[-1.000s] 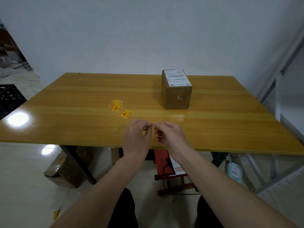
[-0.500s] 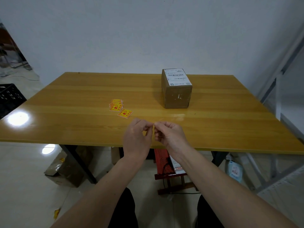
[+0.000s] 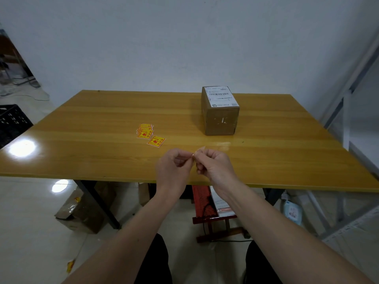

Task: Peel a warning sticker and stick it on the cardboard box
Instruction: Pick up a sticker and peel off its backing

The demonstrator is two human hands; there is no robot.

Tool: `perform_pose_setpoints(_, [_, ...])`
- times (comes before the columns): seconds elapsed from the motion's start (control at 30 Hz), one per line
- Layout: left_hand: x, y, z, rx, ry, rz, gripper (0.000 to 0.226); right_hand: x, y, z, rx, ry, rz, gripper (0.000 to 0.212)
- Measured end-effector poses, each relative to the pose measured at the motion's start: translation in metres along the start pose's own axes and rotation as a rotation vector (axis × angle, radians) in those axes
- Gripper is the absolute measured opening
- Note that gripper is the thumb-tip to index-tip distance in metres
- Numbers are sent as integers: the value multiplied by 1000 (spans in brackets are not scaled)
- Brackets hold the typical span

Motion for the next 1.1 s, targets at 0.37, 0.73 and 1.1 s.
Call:
perform_pose_setpoints(0.37, [1,4,-1,115,-22,146,10,8,-3,-1,53,-72,158,22])
perform_pose_setpoints(0.73, [8,8,-3,148,-121,105,22,6,-4,-2,66,-78,223,17])
perform_pose_setpoints(1.1, [11,5,-2,112,-185,149,21,6,-6,-2,51,-71,227,18])
Point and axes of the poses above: each hand's wrist, its own z-axis away from the middle knuckle, its own y-axis out of the palm, x = y × z, the point moved 9 cm from there along -z, towards the middle knuckle, and after that the axes turned 6 degrees about -z, right-handed, at the moved point
